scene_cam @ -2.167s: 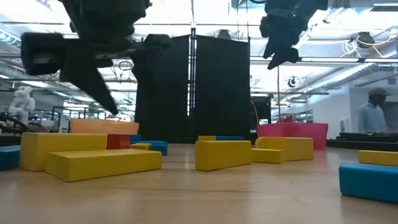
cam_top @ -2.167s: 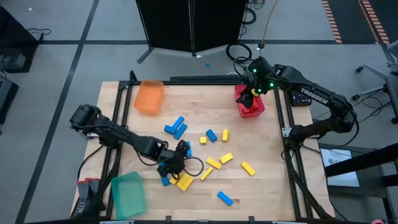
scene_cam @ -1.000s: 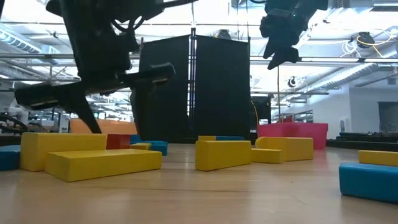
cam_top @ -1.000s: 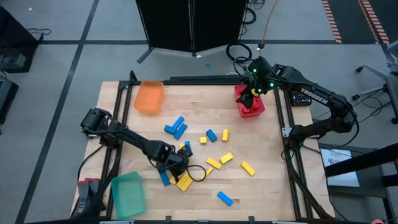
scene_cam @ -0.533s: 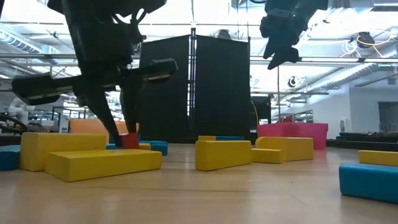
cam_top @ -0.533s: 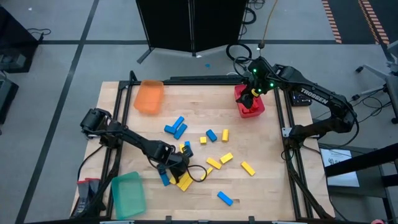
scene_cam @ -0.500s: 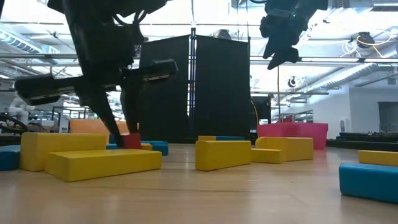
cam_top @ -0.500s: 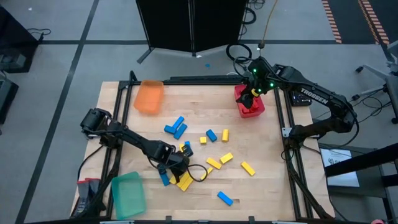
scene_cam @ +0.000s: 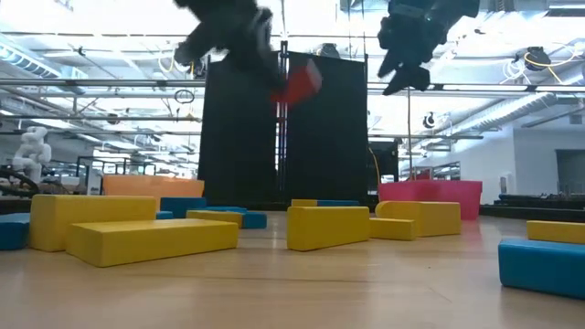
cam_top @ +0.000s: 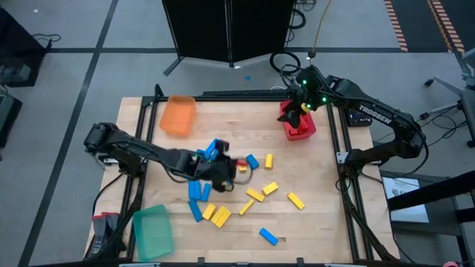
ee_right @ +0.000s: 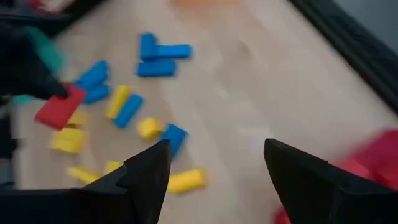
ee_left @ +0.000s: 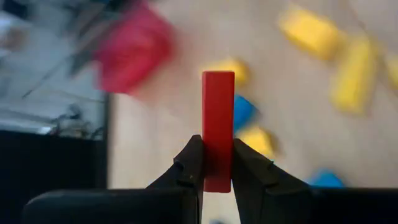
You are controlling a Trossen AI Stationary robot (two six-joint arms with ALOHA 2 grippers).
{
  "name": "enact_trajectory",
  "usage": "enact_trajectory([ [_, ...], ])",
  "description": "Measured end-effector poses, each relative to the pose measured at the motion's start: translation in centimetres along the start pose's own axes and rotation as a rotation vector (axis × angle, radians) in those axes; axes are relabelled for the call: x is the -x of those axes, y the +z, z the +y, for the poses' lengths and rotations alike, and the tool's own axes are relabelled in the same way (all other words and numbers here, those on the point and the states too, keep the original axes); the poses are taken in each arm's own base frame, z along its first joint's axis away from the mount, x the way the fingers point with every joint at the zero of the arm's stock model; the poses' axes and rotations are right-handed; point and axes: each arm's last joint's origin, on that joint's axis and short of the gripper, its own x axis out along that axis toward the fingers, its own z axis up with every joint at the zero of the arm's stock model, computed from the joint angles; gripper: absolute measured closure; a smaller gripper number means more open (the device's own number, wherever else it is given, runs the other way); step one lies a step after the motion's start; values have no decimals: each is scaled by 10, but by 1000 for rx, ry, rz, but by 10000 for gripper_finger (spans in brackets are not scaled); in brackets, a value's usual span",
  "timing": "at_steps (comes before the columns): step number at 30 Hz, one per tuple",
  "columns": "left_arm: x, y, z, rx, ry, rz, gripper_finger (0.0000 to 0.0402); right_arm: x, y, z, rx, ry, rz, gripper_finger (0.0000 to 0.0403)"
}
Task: Sort blocks
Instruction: Put the red block into the red transparent bin
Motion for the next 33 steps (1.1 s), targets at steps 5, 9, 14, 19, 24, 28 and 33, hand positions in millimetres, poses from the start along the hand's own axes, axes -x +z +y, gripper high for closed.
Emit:
enact_trajectory([
  [5, 35, 18, 48, 341, 168, -258, 348, -3, 9, 16, 94, 206, -77, 148],
  [9, 56, 31, 75, 507, 187, -509, 348, -5, 18, 37, 208, 330, -169, 148],
  [14, 66, 42, 87, 568, 151, -725, 348, -3, 32, 68, 349, 424, -356, 148],
  [19, 62, 39, 86, 604, 127, -712, 348, 13, 39, 91, 436, 503, -519, 148],
  [24, 60, 38, 86, 615, 133, -726, 348, 25, 35, 100, 458, 523, -547, 148],
  [28, 55, 39, 90, 637, 159, -757, 348, 25, 33, 105, 466, 540, -540, 148],
  [33, 45, 40, 90, 636, 159, -760, 348, 22, 32, 111, 473, 544, -545, 148],
])
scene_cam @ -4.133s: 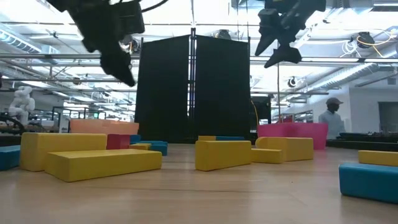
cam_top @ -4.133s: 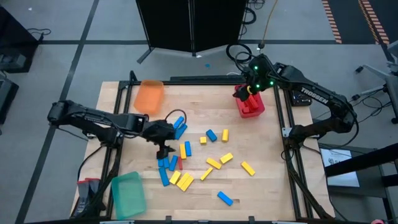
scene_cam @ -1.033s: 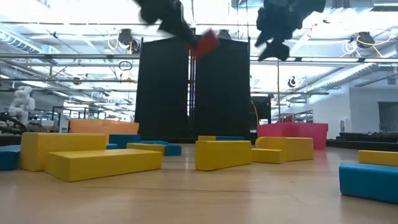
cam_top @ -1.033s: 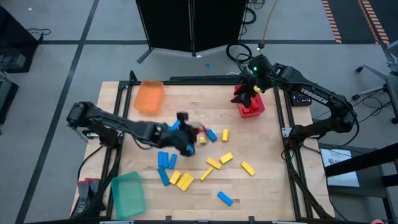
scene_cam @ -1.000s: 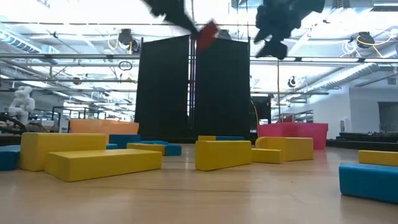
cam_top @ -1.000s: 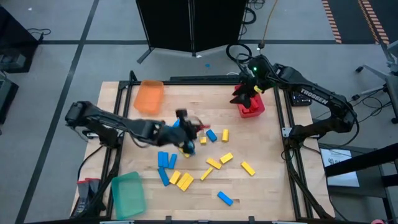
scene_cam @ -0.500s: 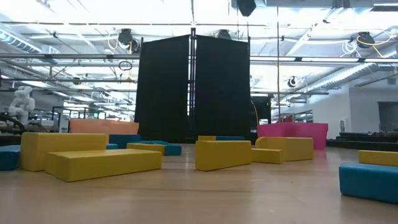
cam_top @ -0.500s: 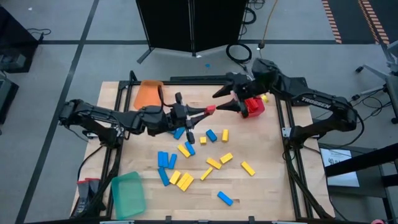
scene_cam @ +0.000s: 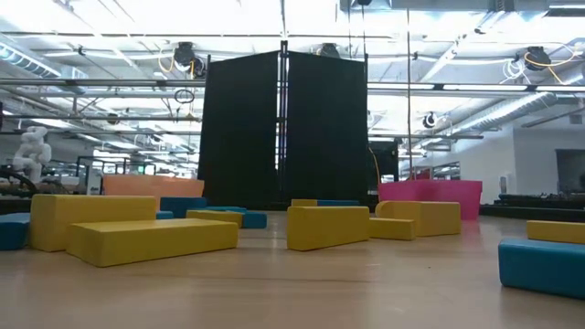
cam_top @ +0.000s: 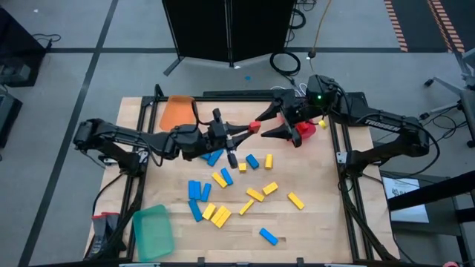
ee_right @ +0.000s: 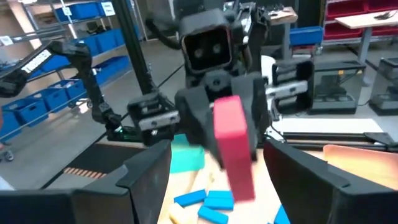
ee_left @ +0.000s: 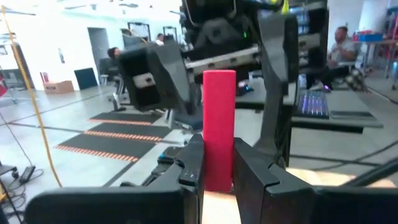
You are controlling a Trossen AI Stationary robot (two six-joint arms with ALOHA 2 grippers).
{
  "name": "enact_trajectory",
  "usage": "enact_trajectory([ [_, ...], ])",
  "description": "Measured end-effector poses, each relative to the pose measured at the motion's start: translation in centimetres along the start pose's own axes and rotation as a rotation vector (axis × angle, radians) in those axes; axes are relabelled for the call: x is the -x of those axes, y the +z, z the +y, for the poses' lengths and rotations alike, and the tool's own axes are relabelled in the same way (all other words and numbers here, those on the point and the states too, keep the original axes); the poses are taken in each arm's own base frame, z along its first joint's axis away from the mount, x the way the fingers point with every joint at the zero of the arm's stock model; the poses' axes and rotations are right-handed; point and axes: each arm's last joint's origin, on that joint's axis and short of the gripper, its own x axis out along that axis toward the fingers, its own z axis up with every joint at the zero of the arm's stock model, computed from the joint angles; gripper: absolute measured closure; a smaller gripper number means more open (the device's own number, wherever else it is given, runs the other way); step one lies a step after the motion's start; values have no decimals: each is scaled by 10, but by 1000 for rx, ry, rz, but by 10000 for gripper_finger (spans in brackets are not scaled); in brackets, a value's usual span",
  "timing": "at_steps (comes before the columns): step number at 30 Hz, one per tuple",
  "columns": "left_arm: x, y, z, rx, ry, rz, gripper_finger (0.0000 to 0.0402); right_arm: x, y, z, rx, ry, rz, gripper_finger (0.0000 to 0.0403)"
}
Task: Sort blocks
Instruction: Put the red block into the red transparent bin
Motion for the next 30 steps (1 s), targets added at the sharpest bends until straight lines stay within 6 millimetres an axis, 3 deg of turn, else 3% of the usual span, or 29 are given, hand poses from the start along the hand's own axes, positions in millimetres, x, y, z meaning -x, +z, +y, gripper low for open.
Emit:
enact_trajectory([
  [20, -8, -1, 4, 16, -7, -67, 348, -9, 2, -4, 59, -71, -49, 162],
  [26, -9, -1, 4, -3, -20, -68, 348, -17, 2, 0, 114, -131, -72, 237],
  [30, -9, -1, 5, -4, -18, -67, 348, -19, 2, 4, 191, -137, -68, 344],
])
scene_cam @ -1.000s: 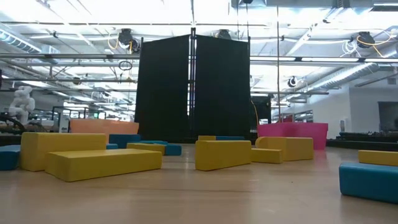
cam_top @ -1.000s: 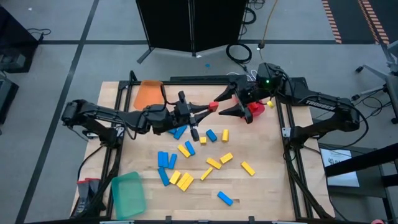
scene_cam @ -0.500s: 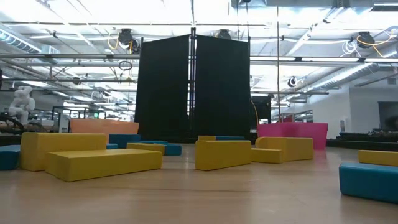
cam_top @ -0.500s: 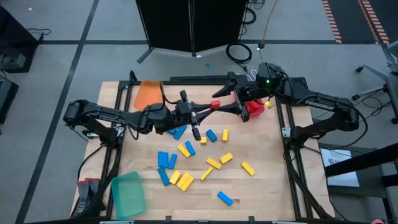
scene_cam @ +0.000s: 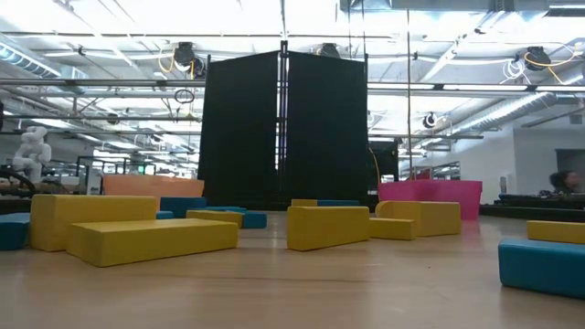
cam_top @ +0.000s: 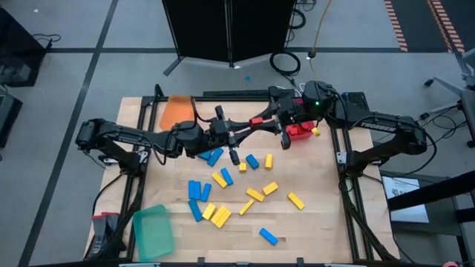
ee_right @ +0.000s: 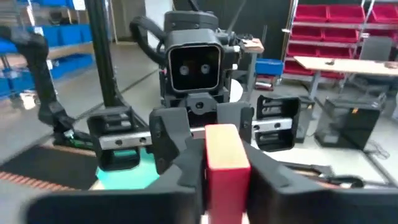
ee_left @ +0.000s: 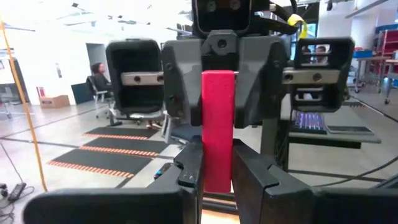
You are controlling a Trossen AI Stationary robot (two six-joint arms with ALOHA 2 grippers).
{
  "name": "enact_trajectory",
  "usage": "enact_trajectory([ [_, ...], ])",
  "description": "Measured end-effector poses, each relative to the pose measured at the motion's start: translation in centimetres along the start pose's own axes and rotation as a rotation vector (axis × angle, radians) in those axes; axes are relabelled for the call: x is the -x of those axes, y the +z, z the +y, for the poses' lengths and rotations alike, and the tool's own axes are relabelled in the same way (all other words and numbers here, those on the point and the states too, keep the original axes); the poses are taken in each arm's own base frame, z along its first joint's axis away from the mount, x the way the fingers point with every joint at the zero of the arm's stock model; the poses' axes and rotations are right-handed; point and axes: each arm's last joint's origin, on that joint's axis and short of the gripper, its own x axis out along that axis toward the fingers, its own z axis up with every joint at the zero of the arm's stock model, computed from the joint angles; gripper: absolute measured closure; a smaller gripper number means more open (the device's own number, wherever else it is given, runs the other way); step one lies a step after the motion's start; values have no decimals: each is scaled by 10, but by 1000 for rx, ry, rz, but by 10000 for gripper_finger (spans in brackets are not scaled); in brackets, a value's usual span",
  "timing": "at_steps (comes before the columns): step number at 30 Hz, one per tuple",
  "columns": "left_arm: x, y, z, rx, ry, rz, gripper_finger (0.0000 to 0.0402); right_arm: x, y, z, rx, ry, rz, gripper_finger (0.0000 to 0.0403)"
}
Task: Sort blocks
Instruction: Put the red block into the red transparent bin
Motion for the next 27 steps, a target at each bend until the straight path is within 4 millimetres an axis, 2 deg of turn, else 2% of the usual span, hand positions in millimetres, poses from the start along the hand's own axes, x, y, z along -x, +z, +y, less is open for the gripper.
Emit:
enact_trajectory([
  [1, 0, 0, 0, 0, -2, -1, 348, 0, 0, 1, 11, 4, 1, 364],
  [8, 0, 0, 0, -2, -4, 3, 341, 0, -1, 0, 11, 2, 12, 364],
  [14, 0, -2, 1, -16, -2, 30, 242, 1, -2, 0, 4, -22, 24, 364],
  [18, 1, -8, 2, -40, 32, 95, 181, 7, 1, -1, 20, -116, 25, 364],
  [21, 7, -10, 3, -75, 68, 180, 153, 21, 7, -4, 64, -204, 33, 364],
  [24, 16, -12, 8, -122, 142, 280, 145, 44, 8, -12, 64, -347, 93, 364],
  [27, 26, -12, 13, -107, 209, 355, 143, 75, 2, -27, -20, -667, 223, 364],
])
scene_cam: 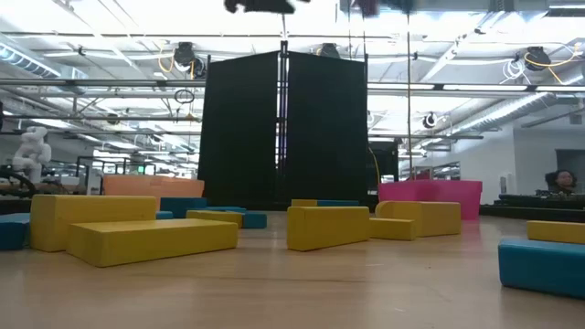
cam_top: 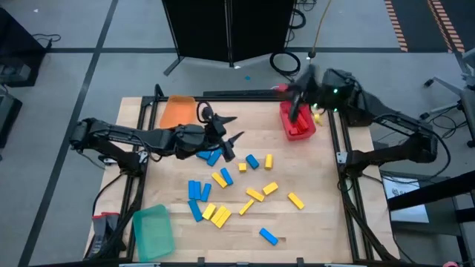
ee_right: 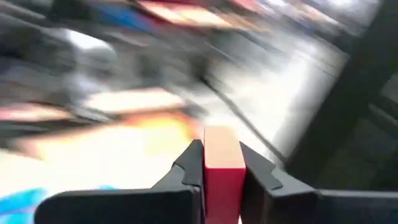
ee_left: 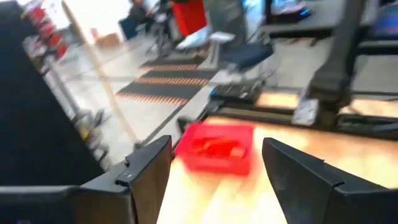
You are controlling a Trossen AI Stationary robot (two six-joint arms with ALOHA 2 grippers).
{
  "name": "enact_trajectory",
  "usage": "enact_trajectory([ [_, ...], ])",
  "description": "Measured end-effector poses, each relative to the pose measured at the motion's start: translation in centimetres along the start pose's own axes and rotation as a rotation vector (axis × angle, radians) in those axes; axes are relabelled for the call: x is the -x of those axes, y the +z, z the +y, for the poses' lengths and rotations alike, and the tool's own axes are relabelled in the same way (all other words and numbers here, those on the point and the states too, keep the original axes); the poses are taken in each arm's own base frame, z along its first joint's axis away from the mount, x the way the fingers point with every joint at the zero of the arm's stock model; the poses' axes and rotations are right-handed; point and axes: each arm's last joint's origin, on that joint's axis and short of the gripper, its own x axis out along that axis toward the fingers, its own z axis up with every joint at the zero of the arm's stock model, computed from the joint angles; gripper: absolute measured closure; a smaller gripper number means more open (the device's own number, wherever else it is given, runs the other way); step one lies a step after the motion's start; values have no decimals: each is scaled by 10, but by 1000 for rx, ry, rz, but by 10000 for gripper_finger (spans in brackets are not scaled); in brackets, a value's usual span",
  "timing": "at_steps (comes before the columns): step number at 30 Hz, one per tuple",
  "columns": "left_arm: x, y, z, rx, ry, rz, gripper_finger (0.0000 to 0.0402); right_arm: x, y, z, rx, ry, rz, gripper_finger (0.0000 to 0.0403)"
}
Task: Sort blocks
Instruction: Put the red block into the red transparent bin
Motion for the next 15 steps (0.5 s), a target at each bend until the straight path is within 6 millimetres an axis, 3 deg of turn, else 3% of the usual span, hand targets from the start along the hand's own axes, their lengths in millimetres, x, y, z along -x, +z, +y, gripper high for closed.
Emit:
enact_trajectory([
  [3, 9, 0, 9, 63, 58, 45, 143, 12, -20, -32, -109, -296, 194, 364],
  [5, 13, -3, 12, 93, 92, 79, 143, 15, -34, -49, -169, -374, 296, 364],
  [10, 14, -12, 14, 160, 156, 147, 142, -8, -84, -75, -367, -353, 458, 364],
  [15, 17, -22, 15, 199, 176, 230, 142, -41, -142, -84, -564, -276, 560, 364],
])
